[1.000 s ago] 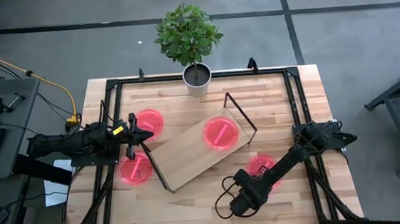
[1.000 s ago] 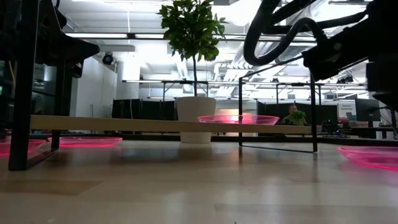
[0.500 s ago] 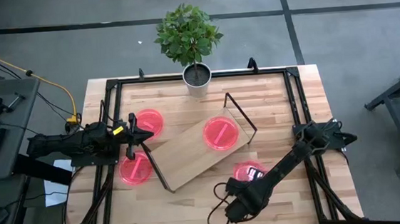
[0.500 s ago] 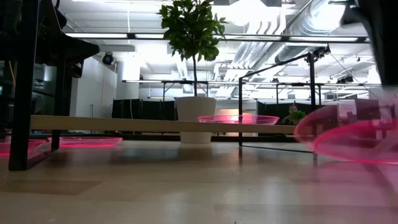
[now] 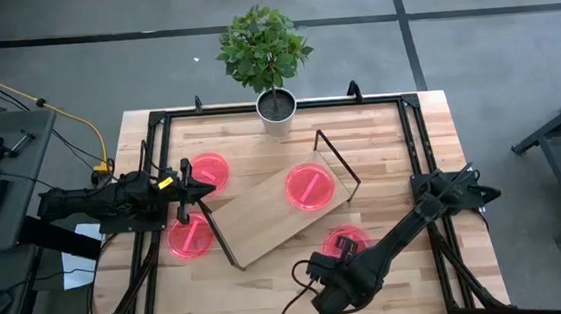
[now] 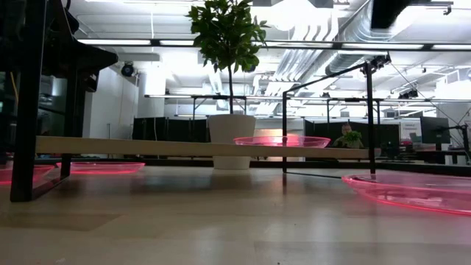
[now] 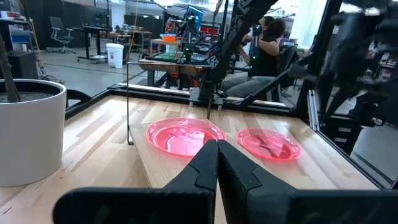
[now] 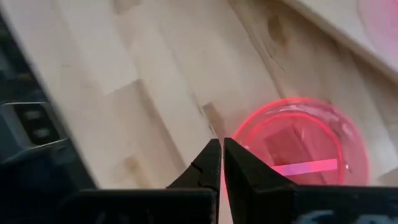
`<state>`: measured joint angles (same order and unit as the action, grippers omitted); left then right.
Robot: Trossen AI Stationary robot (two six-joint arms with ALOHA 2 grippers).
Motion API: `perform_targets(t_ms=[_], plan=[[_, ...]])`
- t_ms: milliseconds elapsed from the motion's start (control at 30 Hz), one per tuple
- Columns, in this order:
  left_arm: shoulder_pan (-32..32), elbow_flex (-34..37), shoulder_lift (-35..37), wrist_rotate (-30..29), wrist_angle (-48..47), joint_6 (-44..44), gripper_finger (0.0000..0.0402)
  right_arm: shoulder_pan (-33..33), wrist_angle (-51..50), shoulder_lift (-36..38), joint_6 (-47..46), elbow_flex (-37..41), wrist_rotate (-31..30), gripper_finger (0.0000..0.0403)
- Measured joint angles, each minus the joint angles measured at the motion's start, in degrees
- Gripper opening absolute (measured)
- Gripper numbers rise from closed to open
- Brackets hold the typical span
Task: Place and stack plates onto a shelf
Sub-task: Stack the pink plate on top of the pink plate on the shelf
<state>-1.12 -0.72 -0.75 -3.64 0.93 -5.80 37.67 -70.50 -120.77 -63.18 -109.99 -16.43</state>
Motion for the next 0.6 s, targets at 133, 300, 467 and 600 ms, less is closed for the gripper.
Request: perform_targets(t_ms=[133,300,467,600], plan=[[0.0,0.0,0.0,0.0,0.0,0.0,0.0,-0.6,6.3,0.0,-4.1,7.7,-0.1,0.0004],[0.0,0.0,0.0,0.0,0.0,0.0,0.0,-1.0,12.1,0.0,-7.6,15.6,-0.5,0.0052],[0.0,0.0,0.0,0.0,0.0,0.0,0.0,-0.7,15.2,0.0,-12.7,20.1,-7.0,0.0132],[0.0,0.0,0.0,0.0,0.0,0.0,0.0,-0.6,22.0,0.0,-15.7,24.0,-9.9,0.0174]])
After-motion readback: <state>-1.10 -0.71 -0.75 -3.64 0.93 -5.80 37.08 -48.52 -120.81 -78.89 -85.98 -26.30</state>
